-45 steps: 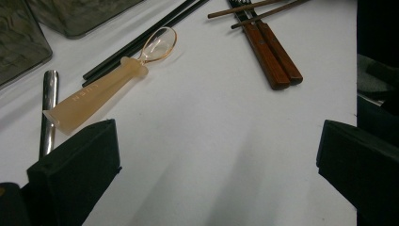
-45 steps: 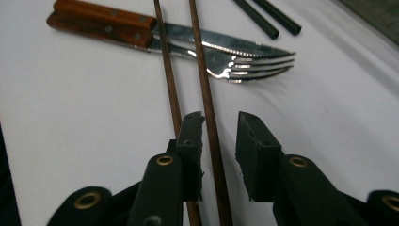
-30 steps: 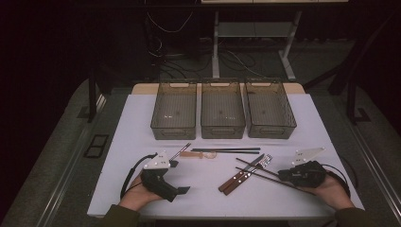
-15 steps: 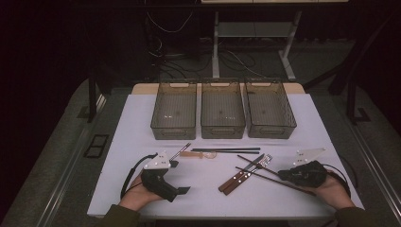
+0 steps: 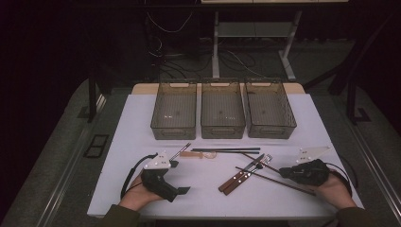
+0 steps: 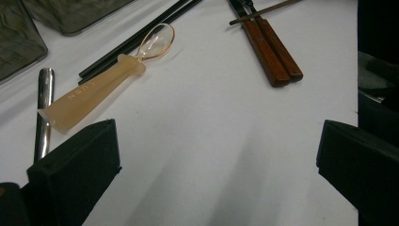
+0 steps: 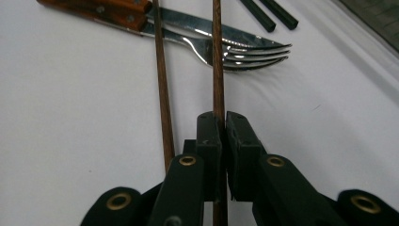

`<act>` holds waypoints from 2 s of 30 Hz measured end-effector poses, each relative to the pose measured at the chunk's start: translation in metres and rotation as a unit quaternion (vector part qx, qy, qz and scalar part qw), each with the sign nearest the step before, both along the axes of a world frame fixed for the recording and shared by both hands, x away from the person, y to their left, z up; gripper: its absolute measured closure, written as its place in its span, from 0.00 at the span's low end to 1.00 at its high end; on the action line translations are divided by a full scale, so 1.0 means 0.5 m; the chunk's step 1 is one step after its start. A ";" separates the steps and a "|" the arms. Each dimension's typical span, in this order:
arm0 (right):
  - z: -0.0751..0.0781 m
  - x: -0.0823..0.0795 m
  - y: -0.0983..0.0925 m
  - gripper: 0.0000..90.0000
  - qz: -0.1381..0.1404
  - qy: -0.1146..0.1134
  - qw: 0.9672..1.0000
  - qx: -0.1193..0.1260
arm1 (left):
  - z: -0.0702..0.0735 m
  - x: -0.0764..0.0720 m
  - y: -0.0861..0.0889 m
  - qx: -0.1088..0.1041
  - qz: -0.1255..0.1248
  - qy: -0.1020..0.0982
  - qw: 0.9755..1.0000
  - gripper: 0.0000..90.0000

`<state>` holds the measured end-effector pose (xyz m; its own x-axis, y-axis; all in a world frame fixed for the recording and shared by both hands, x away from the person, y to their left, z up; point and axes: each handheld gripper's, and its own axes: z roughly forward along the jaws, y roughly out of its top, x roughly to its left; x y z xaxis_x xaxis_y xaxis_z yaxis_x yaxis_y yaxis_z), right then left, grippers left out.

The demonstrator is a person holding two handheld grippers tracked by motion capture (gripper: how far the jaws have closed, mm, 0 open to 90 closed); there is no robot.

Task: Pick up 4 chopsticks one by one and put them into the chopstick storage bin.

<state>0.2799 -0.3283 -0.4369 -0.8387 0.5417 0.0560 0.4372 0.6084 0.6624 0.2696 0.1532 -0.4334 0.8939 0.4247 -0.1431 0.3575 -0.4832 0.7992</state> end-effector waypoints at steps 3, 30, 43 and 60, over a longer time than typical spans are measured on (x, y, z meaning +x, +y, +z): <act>0.007 -0.001 -0.002 0.94 -0.006 -0.002 1.000 0.009 | -0.001 0.000 -0.001 -0.001 0.001 0.001 1.000 0.00; 0.065 0.020 0.052 0.94 -0.040 -0.003 0.994 0.098 | -0.002 0.004 0.010 -0.020 0.027 -0.010 0.999 0.00; 0.079 0.041 0.101 0.94 -0.040 0.003 0.992 0.118 | -0.003 0.004 0.009 -0.020 0.021 -0.007 1.000 0.00; 0.104 0.071 0.182 0.94 -0.036 -0.016 0.989 0.145 | -0.002 0.000 0.007 -0.026 0.024 -0.008 0.999 0.00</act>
<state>0.3155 -0.2372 -0.3847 -0.8029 0.5642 0.1926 0.4485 0.3589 0.8186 0.2693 0.1568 -0.4344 0.8747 0.4600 -0.1524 0.3668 -0.4229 0.8286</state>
